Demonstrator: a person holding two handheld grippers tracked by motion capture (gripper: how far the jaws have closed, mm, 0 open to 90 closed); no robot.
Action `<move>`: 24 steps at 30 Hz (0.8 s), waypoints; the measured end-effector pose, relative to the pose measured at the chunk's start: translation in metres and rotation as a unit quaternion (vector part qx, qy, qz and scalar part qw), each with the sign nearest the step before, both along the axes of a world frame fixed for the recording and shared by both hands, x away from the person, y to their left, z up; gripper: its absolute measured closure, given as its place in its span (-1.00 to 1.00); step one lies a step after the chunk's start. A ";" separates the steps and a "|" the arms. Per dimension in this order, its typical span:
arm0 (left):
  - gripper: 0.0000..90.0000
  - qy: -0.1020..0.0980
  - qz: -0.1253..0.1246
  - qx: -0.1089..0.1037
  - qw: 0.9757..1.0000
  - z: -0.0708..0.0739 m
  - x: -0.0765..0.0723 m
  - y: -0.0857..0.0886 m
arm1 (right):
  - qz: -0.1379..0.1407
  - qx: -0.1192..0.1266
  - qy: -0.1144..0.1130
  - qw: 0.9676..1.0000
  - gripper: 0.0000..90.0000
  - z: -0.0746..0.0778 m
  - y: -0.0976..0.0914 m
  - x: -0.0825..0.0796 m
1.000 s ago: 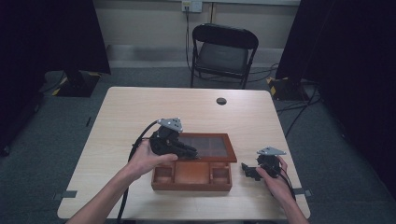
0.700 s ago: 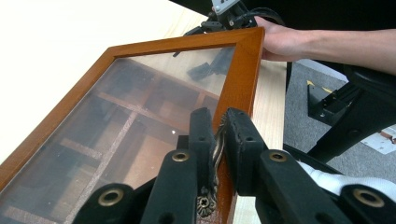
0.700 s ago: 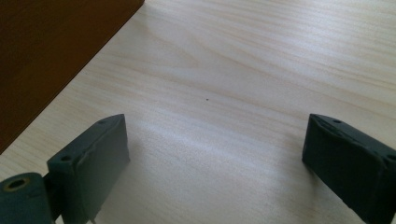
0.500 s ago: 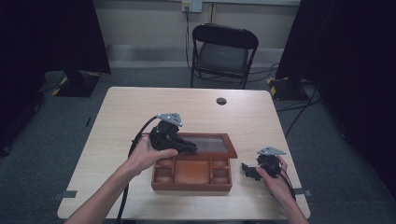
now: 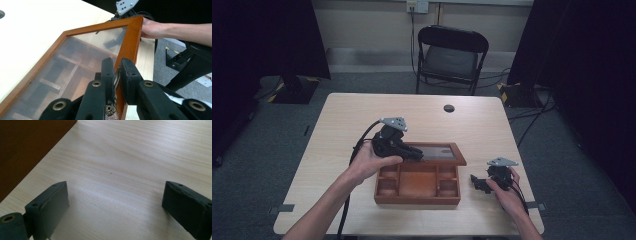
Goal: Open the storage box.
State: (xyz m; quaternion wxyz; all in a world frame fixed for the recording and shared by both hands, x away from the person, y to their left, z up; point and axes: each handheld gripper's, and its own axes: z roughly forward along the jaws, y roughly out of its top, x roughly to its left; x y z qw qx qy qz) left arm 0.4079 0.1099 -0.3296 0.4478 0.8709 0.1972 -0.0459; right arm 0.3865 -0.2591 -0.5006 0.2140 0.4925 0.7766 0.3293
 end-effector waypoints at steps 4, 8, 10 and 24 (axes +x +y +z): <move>0.80 0.002 0.010 -0.009 1.000 0.002 0.002 0.001 | 0.000 0.000 0.000 1.000 -0.86 0.000 0.000 0.000; 0.80 0.001 0.014 -0.012 1.000 0.004 0.003 0.002 | 0.000 0.000 0.000 1.000 -0.86 0.000 0.000 0.000; 0.80 0.001 0.014 -0.010 1.000 0.005 0.004 0.002 | 0.000 0.000 0.000 1.000 -0.86 0.000 0.000 0.000; 0.81 0.003 0.024 -0.022 0.999 0.010 0.010 0.004 | 0.000 0.000 0.000 1.000 -0.86 0.000 0.000 0.000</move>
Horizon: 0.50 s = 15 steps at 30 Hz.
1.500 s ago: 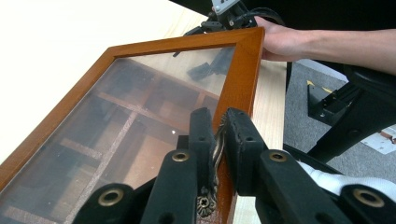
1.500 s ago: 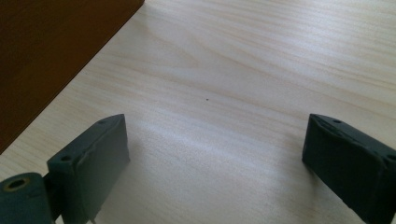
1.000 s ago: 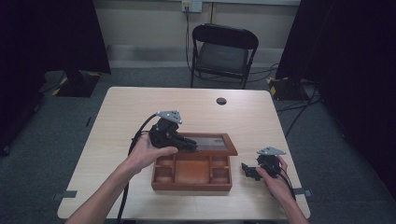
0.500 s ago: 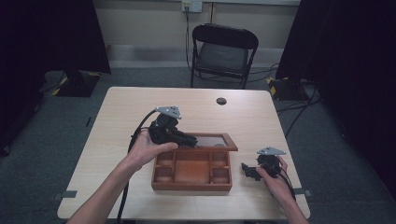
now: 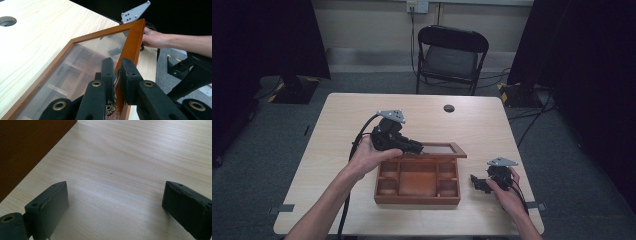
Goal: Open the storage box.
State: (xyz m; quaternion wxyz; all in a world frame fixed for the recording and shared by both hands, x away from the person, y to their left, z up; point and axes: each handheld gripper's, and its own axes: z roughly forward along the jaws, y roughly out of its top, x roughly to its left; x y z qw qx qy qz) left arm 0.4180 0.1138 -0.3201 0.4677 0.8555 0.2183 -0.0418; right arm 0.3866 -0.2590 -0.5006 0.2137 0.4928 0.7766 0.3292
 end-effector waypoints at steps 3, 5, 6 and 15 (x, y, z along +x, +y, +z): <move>0.81 0.000 0.001 -0.002 1.000 0.001 0.001 0.000 | 0.000 0.000 0.000 1.000 -0.86 0.000 0.000 0.000; 0.81 -0.002 0.003 -0.002 1.000 0.001 0.001 0.000 | 0.000 0.000 0.000 1.000 -0.86 0.000 0.000 0.000; 0.81 -0.004 0.003 -0.002 1.000 0.002 0.001 0.000 | 0.000 0.000 0.000 1.000 -0.86 0.000 0.000 0.000; 0.81 -0.010 0.006 -0.002 1.000 0.005 0.004 0.000 | 0.000 0.000 0.000 1.000 -0.86 0.000 0.000 0.000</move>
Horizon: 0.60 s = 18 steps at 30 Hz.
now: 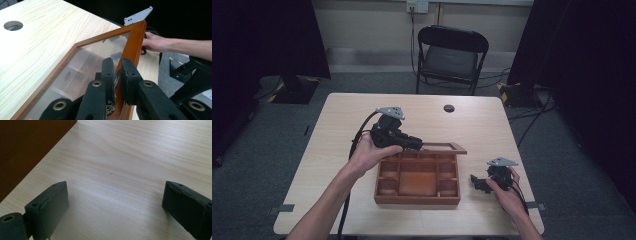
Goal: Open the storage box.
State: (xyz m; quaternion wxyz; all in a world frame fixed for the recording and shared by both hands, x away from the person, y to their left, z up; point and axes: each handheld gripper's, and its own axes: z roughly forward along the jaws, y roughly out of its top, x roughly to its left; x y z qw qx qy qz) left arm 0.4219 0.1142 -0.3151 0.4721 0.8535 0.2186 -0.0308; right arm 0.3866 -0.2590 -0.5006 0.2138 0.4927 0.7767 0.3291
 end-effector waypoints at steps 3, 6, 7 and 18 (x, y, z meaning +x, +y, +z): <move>0.82 -0.005 0.003 0.002 1.000 0.002 0.001 0.000 | 0.000 0.000 0.000 1.000 -0.86 0.000 0.000 0.000; 0.82 -0.005 0.002 0.000 1.000 0.003 0.002 0.000 | 0.000 0.000 0.000 1.000 -0.86 0.000 0.000 0.000; 0.82 -0.007 0.003 0.002 1.000 0.004 0.002 -0.001 | 0.000 0.000 0.000 1.000 -0.86 0.000 0.000 0.000; 0.83 -0.003 0.001 -0.008 1.000 0.005 0.007 0.001 | 0.000 0.000 0.000 1.000 -0.86 0.000 0.000 0.000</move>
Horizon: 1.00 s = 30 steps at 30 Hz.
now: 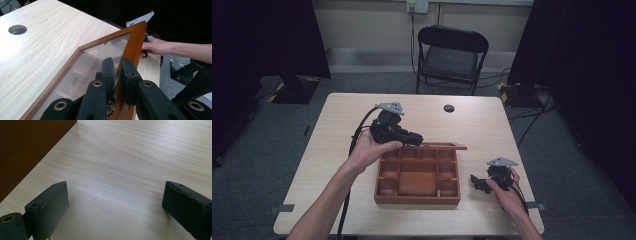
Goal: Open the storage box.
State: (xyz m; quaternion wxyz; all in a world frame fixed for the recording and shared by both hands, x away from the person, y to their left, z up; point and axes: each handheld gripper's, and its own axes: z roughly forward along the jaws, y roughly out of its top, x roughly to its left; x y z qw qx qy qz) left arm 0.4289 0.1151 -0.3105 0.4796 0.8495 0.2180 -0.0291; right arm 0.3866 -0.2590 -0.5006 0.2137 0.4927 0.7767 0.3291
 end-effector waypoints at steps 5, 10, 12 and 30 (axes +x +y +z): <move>0.83 -0.004 -0.002 0.005 1.000 0.000 -0.001 0.000 | 0.000 0.000 0.000 1.000 -0.87 0.000 0.000 0.000; 0.83 -0.003 -0.002 0.001 1.000 0.000 -0.001 0.000 | 0.000 0.000 0.000 1.000 -0.87 0.000 0.000 0.000; 0.83 -0.002 0.000 -0.001 1.000 0.000 0.000 0.000 | 0.000 0.000 0.000 1.000 -0.87 0.000 0.000 0.000; 0.83 -0.010 0.011 0.001 1.000 0.002 0.001 -0.002 | 0.000 0.000 0.001 1.000 -0.87 0.000 0.000 0.000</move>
